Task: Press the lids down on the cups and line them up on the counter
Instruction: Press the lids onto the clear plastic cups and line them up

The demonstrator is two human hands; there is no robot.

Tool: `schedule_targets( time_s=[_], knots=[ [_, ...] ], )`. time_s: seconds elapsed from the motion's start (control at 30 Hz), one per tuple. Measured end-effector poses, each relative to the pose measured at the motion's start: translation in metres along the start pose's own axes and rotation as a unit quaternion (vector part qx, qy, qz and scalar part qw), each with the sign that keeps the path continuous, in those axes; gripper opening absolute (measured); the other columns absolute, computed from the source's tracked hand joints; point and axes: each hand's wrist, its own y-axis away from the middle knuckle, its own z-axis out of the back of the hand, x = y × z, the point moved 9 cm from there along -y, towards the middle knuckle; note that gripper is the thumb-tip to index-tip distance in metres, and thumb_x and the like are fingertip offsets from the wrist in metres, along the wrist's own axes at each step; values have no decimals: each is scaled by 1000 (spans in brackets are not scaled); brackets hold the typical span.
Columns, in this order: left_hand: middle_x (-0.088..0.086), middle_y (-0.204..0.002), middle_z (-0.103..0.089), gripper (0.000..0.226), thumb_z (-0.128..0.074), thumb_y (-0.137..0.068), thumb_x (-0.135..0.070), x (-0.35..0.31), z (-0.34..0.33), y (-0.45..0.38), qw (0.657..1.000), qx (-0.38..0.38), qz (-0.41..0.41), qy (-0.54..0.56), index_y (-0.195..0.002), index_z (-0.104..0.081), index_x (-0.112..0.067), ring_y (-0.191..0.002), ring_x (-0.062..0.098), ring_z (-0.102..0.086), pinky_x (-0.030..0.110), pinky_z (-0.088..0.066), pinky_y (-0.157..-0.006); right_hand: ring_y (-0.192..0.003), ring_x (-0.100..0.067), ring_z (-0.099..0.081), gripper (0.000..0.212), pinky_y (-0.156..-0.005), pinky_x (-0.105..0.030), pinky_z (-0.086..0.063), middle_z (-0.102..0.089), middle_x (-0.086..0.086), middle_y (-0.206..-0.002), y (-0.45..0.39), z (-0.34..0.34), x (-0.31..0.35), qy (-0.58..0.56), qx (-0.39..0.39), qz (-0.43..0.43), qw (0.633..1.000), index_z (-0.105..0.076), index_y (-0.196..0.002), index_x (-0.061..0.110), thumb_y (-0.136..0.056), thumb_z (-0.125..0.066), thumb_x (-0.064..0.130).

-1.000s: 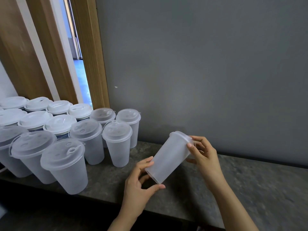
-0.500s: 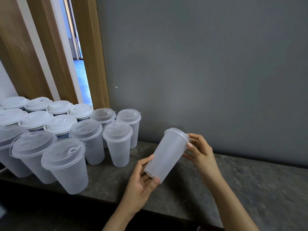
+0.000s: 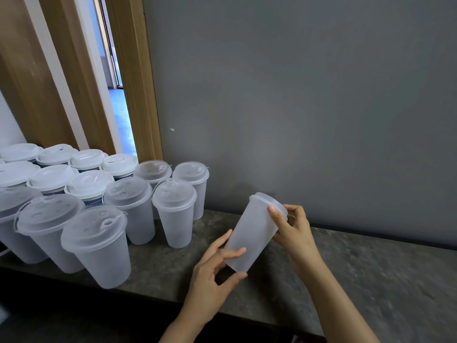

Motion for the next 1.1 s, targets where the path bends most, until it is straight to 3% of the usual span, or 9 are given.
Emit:
schedule_targets(
  time_s=[0.1, 0.2, 0.33, 0.5, 0.63, 0.83, 0.9, 1.0, 1.1],
  knots=[
    [-18, -144, -45, 39, -63, -87, -51, -6, 4, 0, 1000, -21, 5, 15, -125, -61, -43, -133, 9, -46, 20, -49, -95, -103, -15, -66, 70, -70, -27, -60, -58, -2, -118, 0, -3, -4, -36, 8, -20, 999, -50, -118, 18, -67, -66, 63],
    [-21, -138, -52, 59, -68, -82, -50, 2, 6, 0, 994, -32, 57, 83, -136, -50, -37, -125, 9, -55, 17, -50, -89, -109, -21, -66, 75, -77, -35, -61, -58, -6, -120, 0, -9, -12, -83, 22, -53, 995, -51, -119, 13, -66, -68, 63],
    [-17, -131, -58, 62, -80, -72, -35, 9, 8, 0, 991, -36, 71, 107, -129, -56, -38, -120, 11, -59, 21, -54, -83, -110, -24, -66, 46, -80, -38, -60, -59, -11, -127, -2, -18, -16, -111, 57, -82, 989, -53, -119, 12, -91, -61, 47],
    [-21, -138, -52, 72, -91, -61, -17, 9, 10, 0, 997, -37, 41, 48, -120, -60, -44, -131, 3, -47, 19, -50, -93, -113, -26, -63, 83, -83, -46, -61, -56, -7, -128, 2, -28, -6, -76, 97, -90, 988, -48, -131, 22, -63, -68, 65],
    [-21, -139, -52, 72, -91, -59, -15, 6, 10, 0, 999, -36, 23, 32, -119, -61, -41, -132, 3, -46, 19, -48, -96, -111, -27, -62, 91, -85, -50, -60, -54, -10, -126, 2, -22, -3, -55, 66, -87, 992, -53, -130, 21, -53, -72, 66],
    [-21, -144, -45, 66, -85, -69, -43, 10, 3, -2, 998, 10, 51, 24, -127, -55, -46, -130, 5, -48, 21, -50, -94, -114, -25, -59, 72, -88, -45, -58, -52, -7, -131, 2, -17, 3, -38, 77, -46, 995, -56, -129, 28, -69, -75, 62],
    [-18, -143, -48, 66, -80, -74, -48, 16, -2, -2, 995, 32, 84, 49, -132, -49, -50, -126, 10, -54, 29, -52, -95, -112, -19, -57, 61, -79, -33, -57, -52, 3, -131, 2, -16, 15, -9, 94, 4, 996, -58, -125, 38, -72, -78, 58],
    [-15, -135, -56, 76, -81, -77, -38, 21, -3, -2, 994, 34, 94, 41, -139, -39, -51, -124, 9, -56, 28, -50, -98, -108, 1, -58, 62, -72, -18, -54, -56, 29, -120, 8, -22, 31, 39, 137, 76, 987, -57, -124, 47, -65, -73, 58],
    [-16, -130, -60, 77, -80, -78, -30, 23, -5, -2, 996, 34, 86, 7, -139, -38, -49, -122, 6, -57, 24, -50, -97, -112, 7, -56, 63, -81, -14, -53, -55, 34, -122, 18, -32, 36, 70, 189, 116, 973, -52, -129, 48, -70, -73, 54]
  ],
)
